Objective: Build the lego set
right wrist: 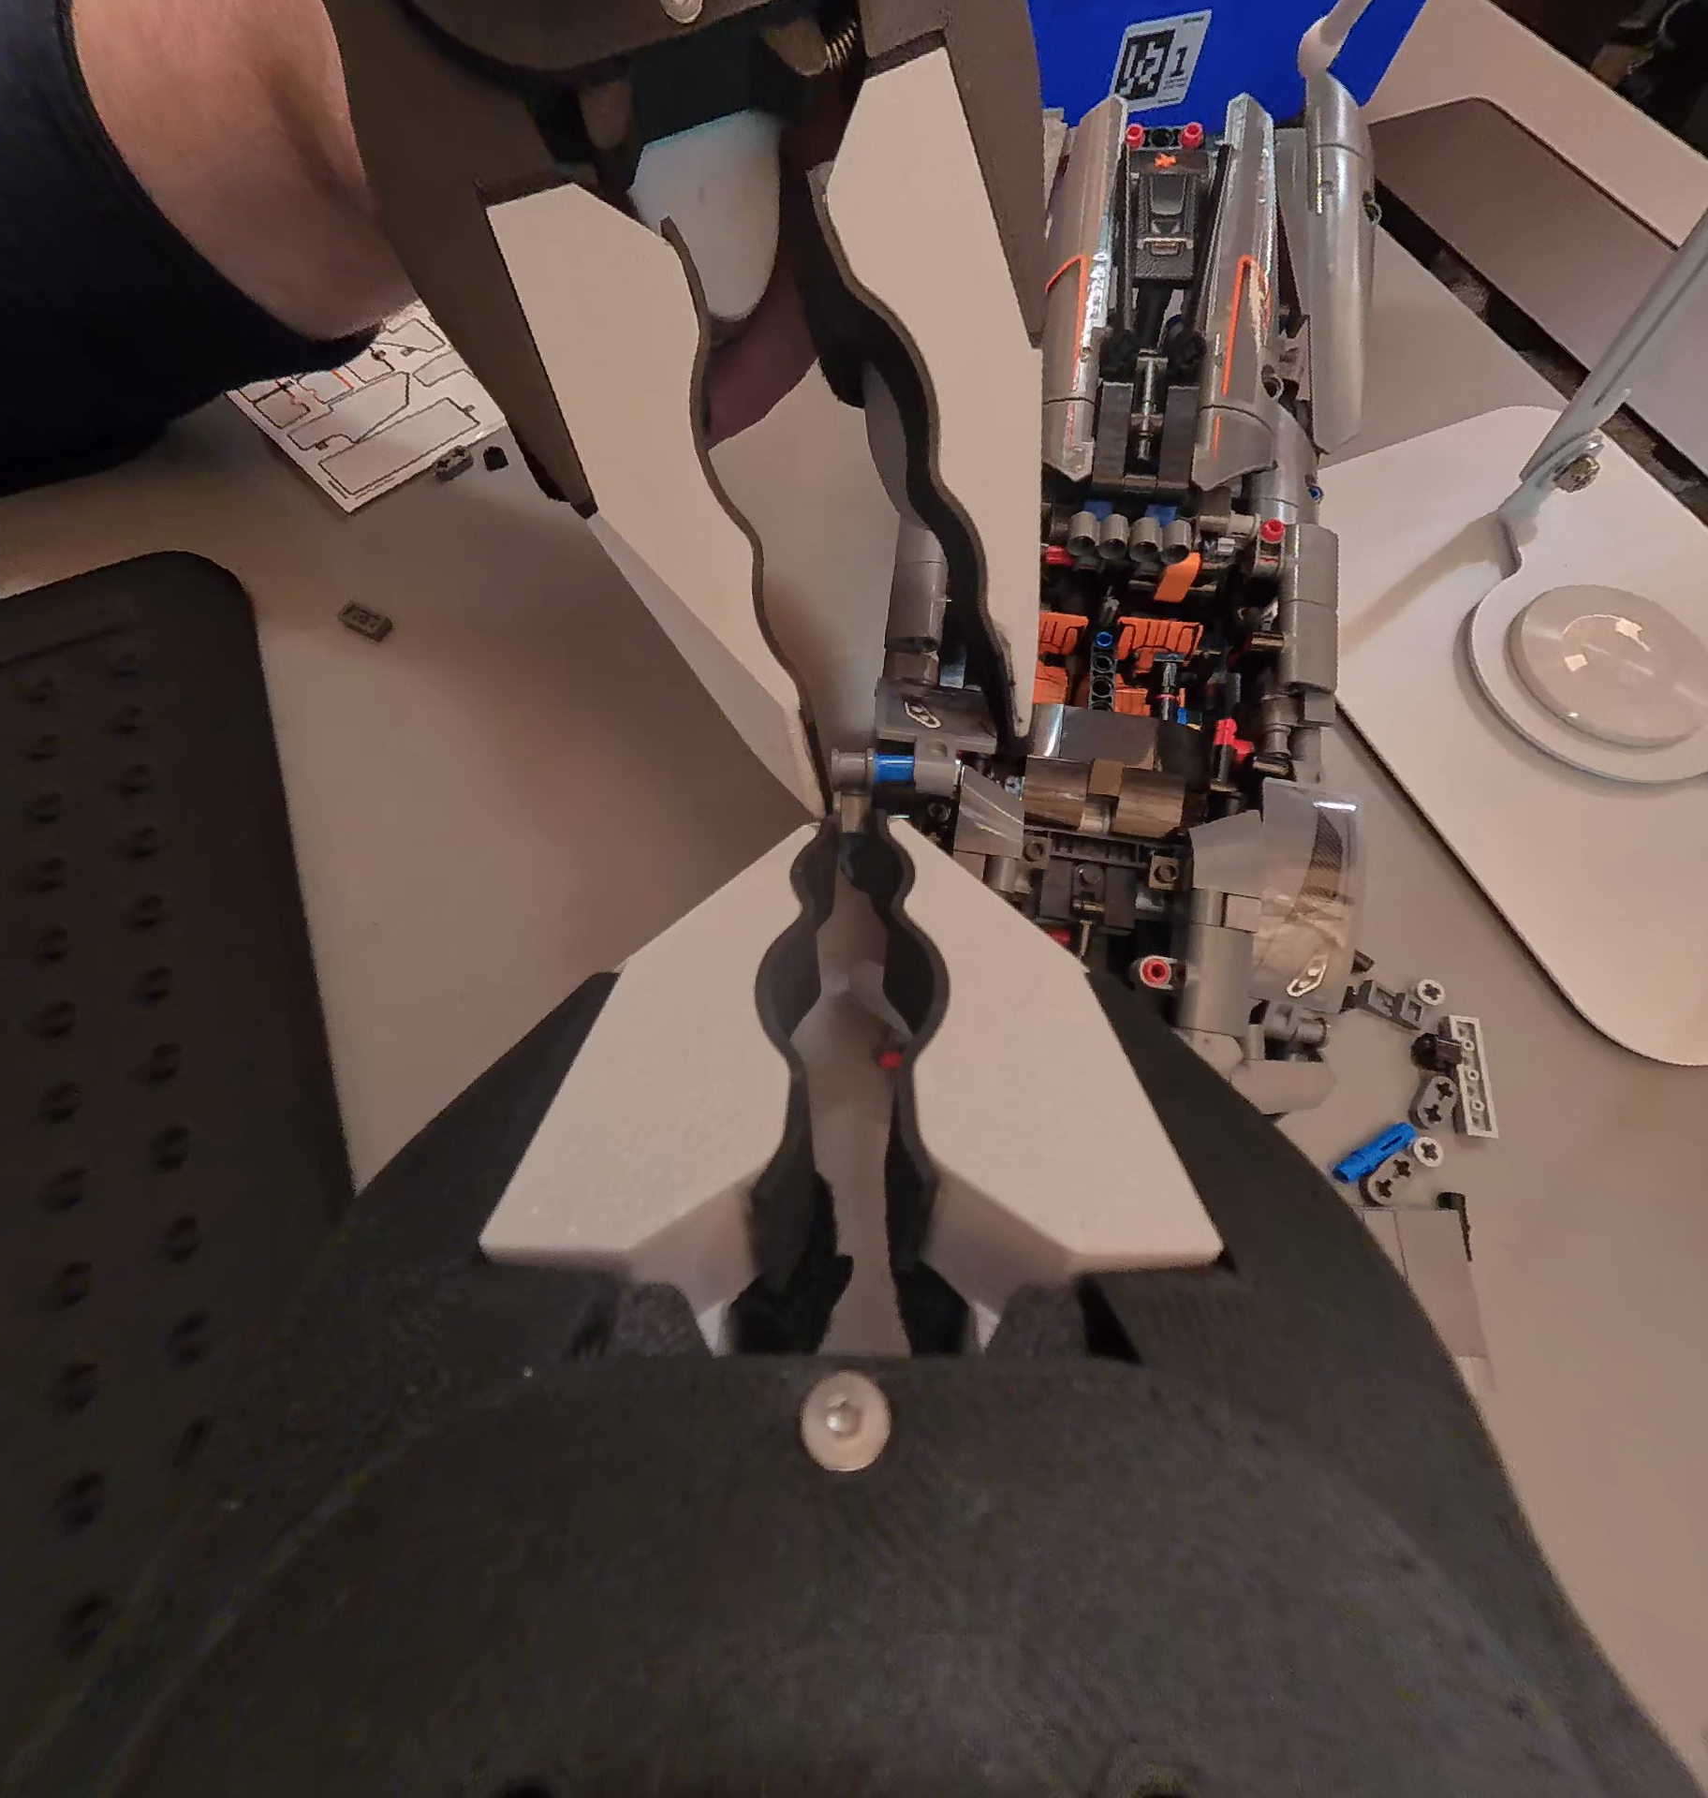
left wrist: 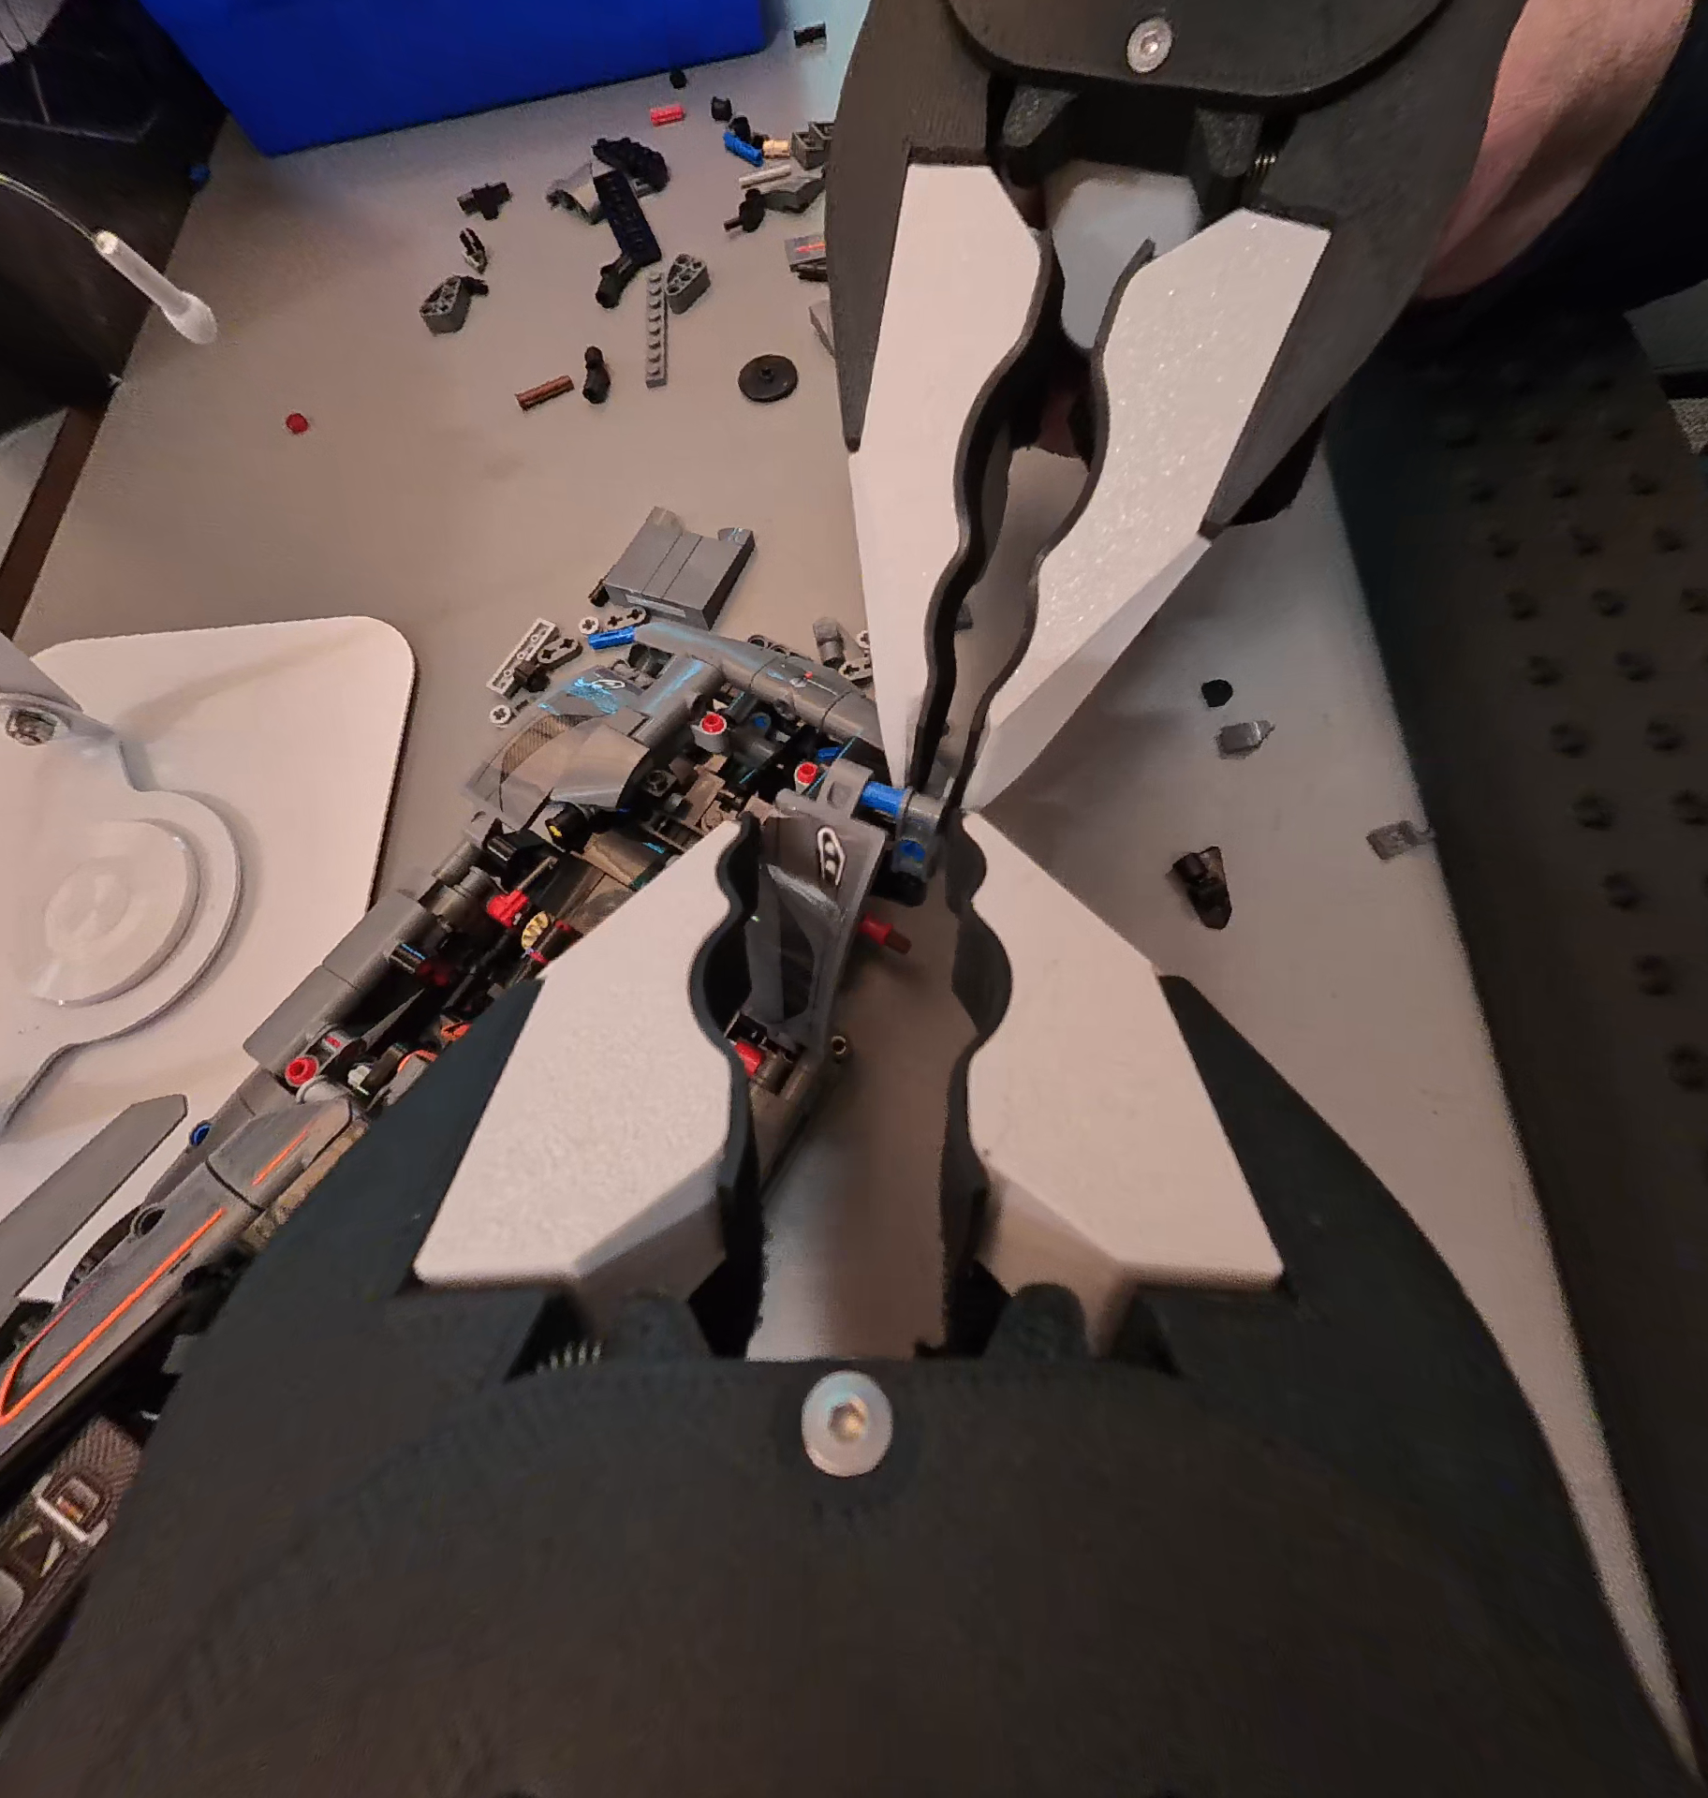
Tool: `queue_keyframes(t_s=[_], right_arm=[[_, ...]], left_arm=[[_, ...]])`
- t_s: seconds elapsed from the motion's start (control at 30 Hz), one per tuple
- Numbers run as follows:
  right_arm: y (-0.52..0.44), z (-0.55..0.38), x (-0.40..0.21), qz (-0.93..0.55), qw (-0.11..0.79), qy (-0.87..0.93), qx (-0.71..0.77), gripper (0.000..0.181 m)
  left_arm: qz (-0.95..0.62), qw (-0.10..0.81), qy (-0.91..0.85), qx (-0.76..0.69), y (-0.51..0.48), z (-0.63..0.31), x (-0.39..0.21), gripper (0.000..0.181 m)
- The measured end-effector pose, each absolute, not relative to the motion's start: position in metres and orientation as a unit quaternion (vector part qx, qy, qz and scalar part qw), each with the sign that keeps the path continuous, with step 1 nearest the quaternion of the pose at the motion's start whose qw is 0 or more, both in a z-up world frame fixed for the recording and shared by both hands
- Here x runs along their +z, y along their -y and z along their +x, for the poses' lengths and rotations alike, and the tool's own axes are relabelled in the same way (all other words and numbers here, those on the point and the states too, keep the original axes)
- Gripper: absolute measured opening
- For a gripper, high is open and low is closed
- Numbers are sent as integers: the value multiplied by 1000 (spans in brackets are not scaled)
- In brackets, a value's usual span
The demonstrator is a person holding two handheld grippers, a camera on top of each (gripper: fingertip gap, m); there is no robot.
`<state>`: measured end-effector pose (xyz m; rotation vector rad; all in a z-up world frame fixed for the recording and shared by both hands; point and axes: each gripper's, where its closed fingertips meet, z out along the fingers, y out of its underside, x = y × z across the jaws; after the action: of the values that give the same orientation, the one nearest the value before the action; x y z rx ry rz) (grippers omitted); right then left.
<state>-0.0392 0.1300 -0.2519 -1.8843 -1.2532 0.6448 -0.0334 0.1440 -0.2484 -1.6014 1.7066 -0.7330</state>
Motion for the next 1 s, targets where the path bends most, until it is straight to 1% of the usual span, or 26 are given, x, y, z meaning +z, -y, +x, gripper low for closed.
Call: queue_keyframes(t_s=[0.27,0.47,1.0], right_arm=[[-131,-38,-252,-741,385,488,256,4],[-130,-38,-253,-742,388,490,243,4],[-138,-35,-253,-756,404,455,242,4]], left_arm=[[-618,336,-648,-291,-145,-33,-248,34],[-624,327,-642,-303,-144,-31,-249,37],[-632,338,-632,-295,-150,-29,-249,33]])
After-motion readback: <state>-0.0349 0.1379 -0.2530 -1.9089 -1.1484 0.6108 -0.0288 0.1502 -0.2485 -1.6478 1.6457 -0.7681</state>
